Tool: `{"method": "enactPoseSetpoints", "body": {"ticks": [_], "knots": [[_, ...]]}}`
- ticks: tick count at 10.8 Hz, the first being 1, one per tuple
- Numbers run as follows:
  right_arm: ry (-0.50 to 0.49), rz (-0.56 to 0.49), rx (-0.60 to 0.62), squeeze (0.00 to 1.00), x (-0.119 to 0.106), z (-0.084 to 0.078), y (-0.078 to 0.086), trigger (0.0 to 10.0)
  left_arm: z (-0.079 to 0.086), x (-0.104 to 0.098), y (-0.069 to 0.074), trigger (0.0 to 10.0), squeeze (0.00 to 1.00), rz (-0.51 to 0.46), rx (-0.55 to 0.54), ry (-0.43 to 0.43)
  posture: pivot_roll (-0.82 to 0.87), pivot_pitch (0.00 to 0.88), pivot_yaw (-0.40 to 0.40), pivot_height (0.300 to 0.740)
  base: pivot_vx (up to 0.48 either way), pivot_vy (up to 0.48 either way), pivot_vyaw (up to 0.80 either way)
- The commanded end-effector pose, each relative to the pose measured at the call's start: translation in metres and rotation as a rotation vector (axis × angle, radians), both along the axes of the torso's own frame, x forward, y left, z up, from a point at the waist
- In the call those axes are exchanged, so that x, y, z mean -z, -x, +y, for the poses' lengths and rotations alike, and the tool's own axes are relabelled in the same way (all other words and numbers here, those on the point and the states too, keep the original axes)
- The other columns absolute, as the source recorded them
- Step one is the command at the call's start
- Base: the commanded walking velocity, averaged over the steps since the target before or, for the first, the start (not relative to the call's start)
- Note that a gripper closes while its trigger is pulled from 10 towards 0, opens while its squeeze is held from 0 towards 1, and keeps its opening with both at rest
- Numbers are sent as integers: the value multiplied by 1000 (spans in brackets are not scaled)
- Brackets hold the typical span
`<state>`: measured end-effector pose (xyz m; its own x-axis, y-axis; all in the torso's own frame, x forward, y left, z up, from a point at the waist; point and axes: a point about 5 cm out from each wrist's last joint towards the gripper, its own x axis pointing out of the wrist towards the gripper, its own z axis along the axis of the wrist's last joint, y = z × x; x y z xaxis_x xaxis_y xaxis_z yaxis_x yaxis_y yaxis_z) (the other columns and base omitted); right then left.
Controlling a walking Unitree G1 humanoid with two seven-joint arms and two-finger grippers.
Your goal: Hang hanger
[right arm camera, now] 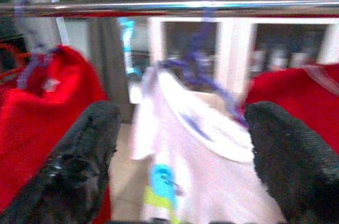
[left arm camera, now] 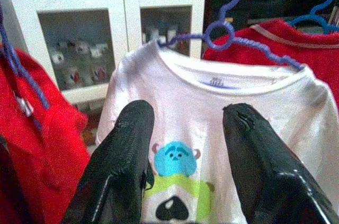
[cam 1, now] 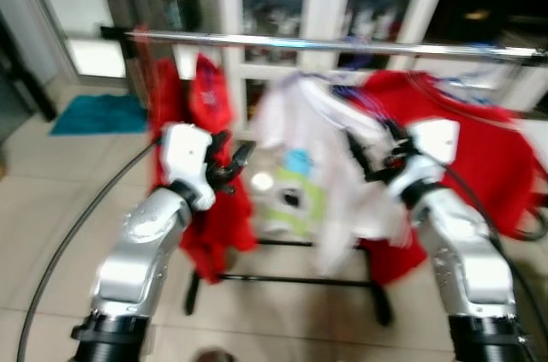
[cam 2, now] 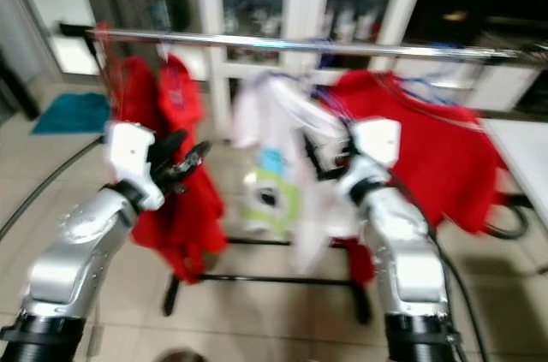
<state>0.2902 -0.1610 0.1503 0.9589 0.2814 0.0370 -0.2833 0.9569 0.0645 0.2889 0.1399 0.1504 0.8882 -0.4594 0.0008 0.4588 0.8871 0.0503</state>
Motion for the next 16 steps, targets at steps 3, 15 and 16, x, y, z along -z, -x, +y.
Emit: {"method": "enactPoseSetpoints", "body": {"ticks": [3, 15, 16], "knots": [[-19, 3, 110, 1000, 2, -11, -2, 10000, 10, -3, -7, 10000, 0, -14, -44, -28, 66, 0, 22, 740, 214, 0, 233], [99, -16, 5, 1000, -27, -68, -6, 10000, -14, -6, 11, 10000, 0, 40, 315, -3, 58, 0, 13, 740, 200, 0, 200], [120, 22, -7, 1000, -26, -77, -7, 10000, -17, -6, 13, 10000, 0, 67, 369, -5, 61, 0, 9, 740, 0, 0, 0]]}}
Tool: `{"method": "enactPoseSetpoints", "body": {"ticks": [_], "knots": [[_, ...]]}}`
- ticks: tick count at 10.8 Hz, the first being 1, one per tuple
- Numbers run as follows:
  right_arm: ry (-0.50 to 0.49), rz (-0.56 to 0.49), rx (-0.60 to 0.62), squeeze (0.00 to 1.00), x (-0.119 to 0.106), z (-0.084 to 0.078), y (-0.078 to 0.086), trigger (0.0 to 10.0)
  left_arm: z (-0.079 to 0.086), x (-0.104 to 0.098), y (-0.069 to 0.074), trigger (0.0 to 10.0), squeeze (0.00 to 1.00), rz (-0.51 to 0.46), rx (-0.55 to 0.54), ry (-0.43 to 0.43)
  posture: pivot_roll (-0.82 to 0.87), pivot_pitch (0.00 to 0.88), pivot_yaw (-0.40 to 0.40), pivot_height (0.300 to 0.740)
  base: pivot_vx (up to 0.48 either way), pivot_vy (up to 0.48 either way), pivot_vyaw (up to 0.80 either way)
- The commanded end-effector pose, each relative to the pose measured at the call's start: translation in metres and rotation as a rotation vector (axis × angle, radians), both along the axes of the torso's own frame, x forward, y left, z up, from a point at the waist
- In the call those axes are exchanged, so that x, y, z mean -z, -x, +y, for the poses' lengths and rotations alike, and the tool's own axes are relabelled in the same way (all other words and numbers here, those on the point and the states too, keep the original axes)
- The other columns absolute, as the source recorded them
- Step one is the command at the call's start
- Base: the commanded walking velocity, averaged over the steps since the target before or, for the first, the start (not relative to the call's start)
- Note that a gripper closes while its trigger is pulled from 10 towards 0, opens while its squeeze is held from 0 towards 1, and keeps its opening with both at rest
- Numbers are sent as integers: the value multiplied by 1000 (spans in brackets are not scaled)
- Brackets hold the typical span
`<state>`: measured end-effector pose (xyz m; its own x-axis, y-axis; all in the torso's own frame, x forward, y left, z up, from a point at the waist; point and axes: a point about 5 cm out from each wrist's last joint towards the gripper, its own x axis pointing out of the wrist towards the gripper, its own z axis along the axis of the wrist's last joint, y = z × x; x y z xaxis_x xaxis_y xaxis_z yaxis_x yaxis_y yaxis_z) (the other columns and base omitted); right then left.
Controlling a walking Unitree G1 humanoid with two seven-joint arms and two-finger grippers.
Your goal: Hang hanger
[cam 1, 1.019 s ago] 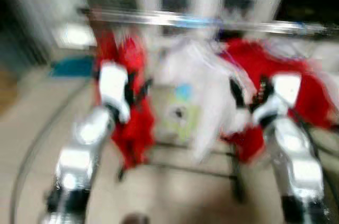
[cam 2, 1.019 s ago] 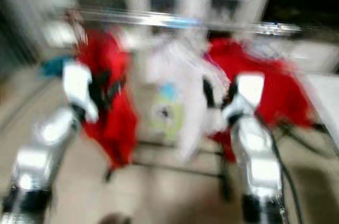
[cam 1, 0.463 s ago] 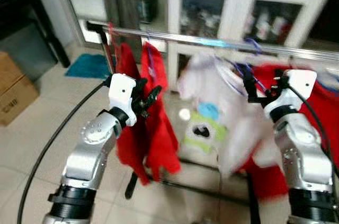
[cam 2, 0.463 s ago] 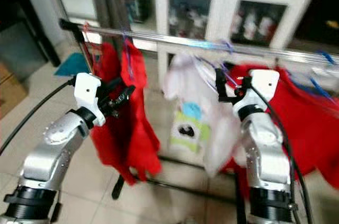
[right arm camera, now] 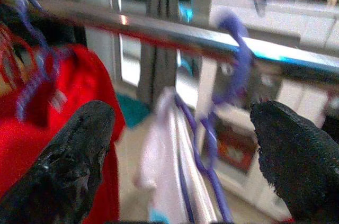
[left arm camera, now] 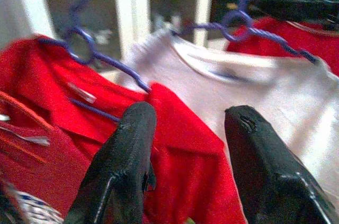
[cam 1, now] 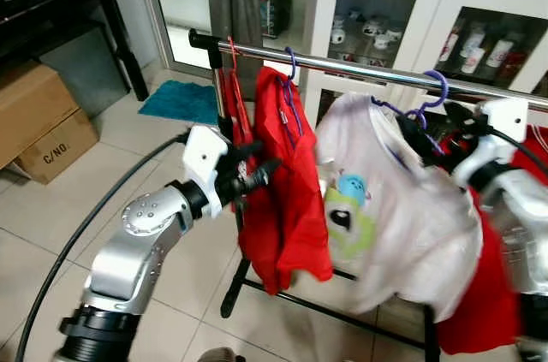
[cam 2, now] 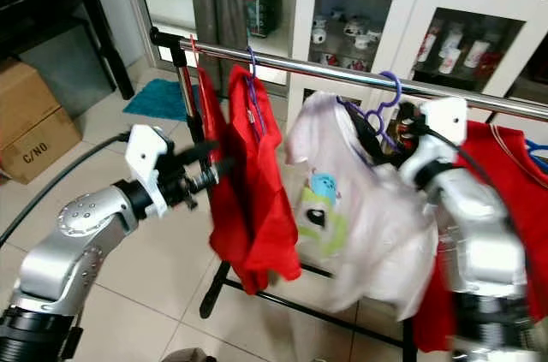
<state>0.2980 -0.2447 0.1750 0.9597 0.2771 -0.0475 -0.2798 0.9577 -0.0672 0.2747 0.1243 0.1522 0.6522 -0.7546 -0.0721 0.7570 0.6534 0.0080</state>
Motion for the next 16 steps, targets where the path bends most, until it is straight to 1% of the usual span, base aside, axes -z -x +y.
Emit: {"method": "enactPoseSetpoints", "body": {"ticks": [1, 2, 3, 4, 5, 6, 7, 8, 10, 11, 12, 13, 16], "knots": [[1, 39, -14, 1000, 0, -4, -3, 10000, -6, -3, 3, 10000, 0, 6, 66, -4, 58, 0, 11, 740, 0, 0, 0], [-3, 98, -39, 1000, 2, -7, -8, 10000, -8, -3, 4, 10000, 0, 19, 105, -11, 52, 0, 19, 740, 0, 0, 0], [-28, 167, -124, 1000, 4, -5, -14, 10000, -9, -4, 4, 10000, 0, 19, 124, -19, 47, 0, 25, 740, 0, 0, 0], [-30, 211, -184, 0, 6, -4, -19, 10000, -10, -4, 3, 10000, 0, 21, 141, -25, 50, 0, 26, 740, 0, 0, 0], [-6, 247, -142, 0, 5, -10, -29, 10000, -10, -4, 2, 10000, 0, 27, 159, -34, 53, 0, 25, 740, 0, 0, 0], [-2, 270, -118, 0, 2, -14, -37, 10000, -10, -3, 3, 10000, 0, 33, 173, -41, 58, 0, 21, 740, 0, 0, 0], [-17, 295, -152, 0, -3, -12, -41, 6392, -9, -2, 4, 10000, 0, 35, 179, -45, 60, 0, 20, 740, 0, 0, 0], [-39, 338, -148, 0, -3, -14, -45, 0, -10, -2, 5, 10000, 0, 36, 187, -49, 61, 0, 18, 740, 0, 0, 0], [-49, 398, -153, 0, 1, -14, -47, 0, -10, -3, 5, 10000, 0, 27, 193, -51, 62, 0, 18, 740, 0, 0, 0], [-50, 404, -154, 0, 1, -15, -49, 0, -10, -3, 5, 10000, 0, 28, 196, -50, 61, 0, 19, 740, 0, 0, 0], [-52, 407, -157, 0, 0, -15, -51, 0, -11, -3, 5, 10000, 0, 29, 200, -51, 60, 0, 21, 740, 0, 0, 0], [-60, 388, -151, 0, -3, -14, -54, 0, -11, -3, 5, 10000, 0, 27, 204, -53, 61, 0, 23, 740, 0, 0, 0], [-58, 380, -186, 0, -4, -10, -56, 0, -11, -4, 5, 10000, 0, 21, 205, -57, 63, 0, 24, 740, 0, 0, 0]]}}
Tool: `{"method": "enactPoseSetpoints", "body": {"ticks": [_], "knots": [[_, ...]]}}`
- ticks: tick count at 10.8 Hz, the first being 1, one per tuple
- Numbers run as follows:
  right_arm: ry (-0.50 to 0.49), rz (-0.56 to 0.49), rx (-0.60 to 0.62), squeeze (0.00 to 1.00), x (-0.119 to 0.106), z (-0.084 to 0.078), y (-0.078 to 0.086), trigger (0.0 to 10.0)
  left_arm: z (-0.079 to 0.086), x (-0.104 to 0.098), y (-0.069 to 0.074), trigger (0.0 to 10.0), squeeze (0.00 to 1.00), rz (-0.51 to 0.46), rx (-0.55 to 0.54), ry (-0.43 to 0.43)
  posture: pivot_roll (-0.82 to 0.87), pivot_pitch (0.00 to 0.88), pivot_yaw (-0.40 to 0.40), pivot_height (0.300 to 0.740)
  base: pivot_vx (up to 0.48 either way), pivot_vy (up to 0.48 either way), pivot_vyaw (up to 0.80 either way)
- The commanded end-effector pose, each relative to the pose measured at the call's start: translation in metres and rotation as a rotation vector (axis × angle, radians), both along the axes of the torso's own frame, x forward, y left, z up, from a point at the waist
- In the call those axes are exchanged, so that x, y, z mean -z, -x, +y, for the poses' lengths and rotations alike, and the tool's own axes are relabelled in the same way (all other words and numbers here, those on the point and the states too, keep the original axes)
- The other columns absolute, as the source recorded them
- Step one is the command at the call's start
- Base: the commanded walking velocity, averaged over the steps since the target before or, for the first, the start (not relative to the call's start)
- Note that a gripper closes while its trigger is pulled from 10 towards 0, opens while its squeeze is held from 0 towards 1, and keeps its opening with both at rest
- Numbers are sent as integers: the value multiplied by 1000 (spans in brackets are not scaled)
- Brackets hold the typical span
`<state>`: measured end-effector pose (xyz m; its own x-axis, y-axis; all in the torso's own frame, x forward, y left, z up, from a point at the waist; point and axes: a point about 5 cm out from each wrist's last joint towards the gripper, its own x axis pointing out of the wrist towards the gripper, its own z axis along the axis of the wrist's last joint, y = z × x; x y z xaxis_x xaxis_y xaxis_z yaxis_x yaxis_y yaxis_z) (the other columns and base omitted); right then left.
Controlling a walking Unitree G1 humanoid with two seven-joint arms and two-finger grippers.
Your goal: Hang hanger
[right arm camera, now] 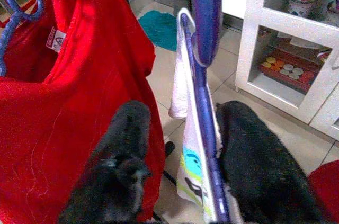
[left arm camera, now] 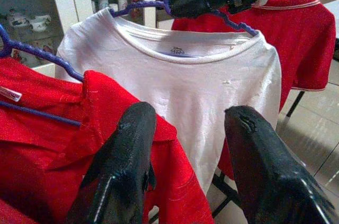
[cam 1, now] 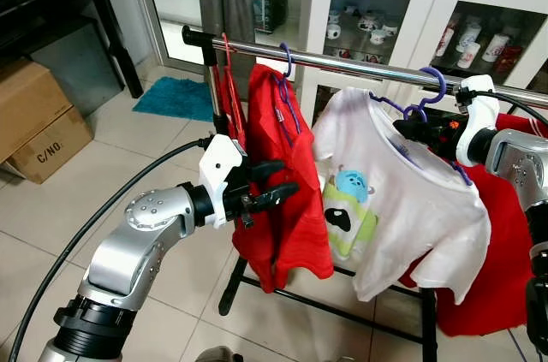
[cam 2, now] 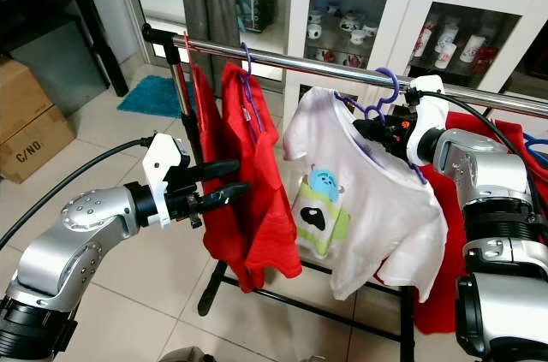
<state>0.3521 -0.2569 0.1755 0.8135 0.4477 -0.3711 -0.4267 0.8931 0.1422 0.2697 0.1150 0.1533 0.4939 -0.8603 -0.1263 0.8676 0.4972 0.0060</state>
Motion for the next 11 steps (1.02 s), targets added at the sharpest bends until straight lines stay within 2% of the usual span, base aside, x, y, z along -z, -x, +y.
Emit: {"method": "enactPoseSetpoints", "body": {"ticks": [1, 7, 9, 11], "knots": [[11, -8, -25, 0, -3, 2, -2, 0, -1, -3, 0, 10000, 0, -14, 17, -14, 62, 0, 25, 740, 0, 0, 0], [-1, -4, -50, 0, 2, 6, 1, 0, -2, -1, -1, 10000, 0, -16, 20, -24, 50, 0, 40, 740, 0, 0, 0], [-29, -33, -56, 0, -2, 7, 2, 0, -4, 2, -7, 10000, 0, -34, -55, -22, 38, 0, 48, 740, 0, 0, 0], [-61, -104, -40, 0, -17, 4, 7, 0, -6, 2, -15, 10000, 0, -68, -138, 3, 19, 0, 63, 740, 0, 0, 0]]}}
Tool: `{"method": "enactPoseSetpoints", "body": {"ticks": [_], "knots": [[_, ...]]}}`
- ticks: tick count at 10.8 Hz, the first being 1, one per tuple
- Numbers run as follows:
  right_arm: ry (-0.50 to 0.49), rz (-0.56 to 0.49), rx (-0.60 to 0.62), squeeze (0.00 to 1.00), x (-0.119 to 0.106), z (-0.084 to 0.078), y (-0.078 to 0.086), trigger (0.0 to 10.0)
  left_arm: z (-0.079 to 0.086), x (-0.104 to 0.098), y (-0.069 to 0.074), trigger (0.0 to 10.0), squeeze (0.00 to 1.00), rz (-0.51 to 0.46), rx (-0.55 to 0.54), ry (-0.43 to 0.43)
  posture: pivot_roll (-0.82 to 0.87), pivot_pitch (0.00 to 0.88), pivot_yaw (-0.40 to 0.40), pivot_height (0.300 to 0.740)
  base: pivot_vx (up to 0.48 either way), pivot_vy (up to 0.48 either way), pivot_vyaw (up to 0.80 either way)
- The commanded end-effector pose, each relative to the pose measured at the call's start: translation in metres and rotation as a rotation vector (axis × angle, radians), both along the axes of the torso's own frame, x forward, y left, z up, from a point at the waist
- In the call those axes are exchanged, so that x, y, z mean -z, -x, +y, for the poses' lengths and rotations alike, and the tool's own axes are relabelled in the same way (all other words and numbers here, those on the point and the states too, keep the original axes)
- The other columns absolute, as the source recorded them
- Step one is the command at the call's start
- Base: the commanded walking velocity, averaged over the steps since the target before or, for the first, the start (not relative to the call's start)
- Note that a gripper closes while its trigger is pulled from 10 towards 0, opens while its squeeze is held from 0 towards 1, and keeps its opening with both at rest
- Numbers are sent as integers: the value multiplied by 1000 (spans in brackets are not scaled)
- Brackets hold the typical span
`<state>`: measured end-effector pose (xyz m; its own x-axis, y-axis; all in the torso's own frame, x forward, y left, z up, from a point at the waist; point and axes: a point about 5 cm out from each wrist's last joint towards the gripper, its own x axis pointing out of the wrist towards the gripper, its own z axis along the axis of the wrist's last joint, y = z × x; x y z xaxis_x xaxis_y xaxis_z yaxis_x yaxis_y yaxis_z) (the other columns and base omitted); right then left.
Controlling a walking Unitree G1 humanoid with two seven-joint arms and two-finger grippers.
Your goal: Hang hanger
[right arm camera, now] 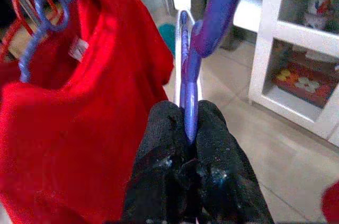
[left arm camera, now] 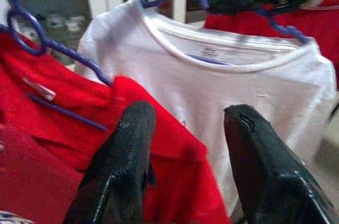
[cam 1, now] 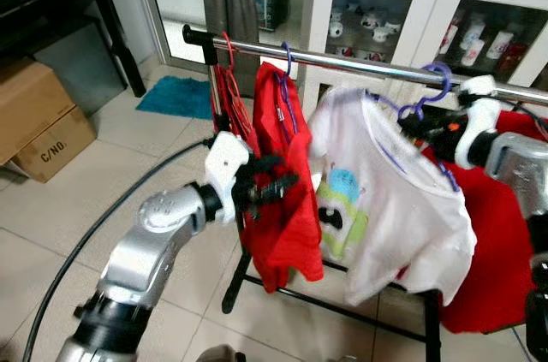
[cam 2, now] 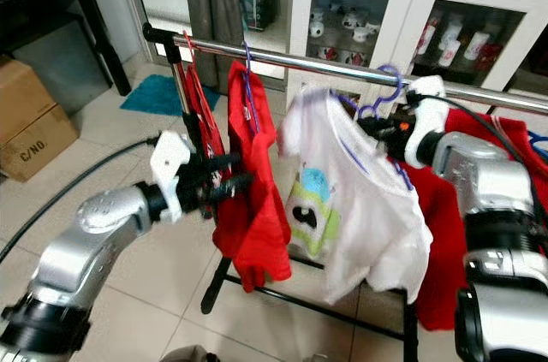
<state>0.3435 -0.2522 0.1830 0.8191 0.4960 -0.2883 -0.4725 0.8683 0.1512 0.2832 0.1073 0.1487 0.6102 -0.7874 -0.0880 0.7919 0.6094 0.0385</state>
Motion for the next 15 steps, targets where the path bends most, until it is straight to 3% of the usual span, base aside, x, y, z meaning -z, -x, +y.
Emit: {"method": "enactPoseSetpoints", "body": {"ticks": [1, 4, 6, 9, 15], "knots": [[-15, -56, -9, 0, -13, 1, 1, 0, 0, -3, -2, 10000, 0, -18, -18, 0, 11, 0, 68, 740, 0, 0, 0], [10, -128, -14, 0, -23, 4, 26, 0, -5, 0, -3, 10000, 0, -21, -26, 11, -8, 0, 73, 740, -90, 0, 0], [19, -213, -63, 0, -24, 14, 52, 0, -4, 2, -4, 10000, 0, -18, -43, 13, -18, 0, 71, 740, -292, 0, 0], [10, -176, -54, 0, -11, 24, 69, 0, 3, 4, -4, 10000, 0, -15, -68, 1, -11, 0, 57, 740, -292, 0, 0], [70, -102, 41, 0, 14, 31, 78, 0, 7, 6, -2, 10000, 0, -12, -77, -6, -3, 0, 49, 740, -130, 0, 0]]}}
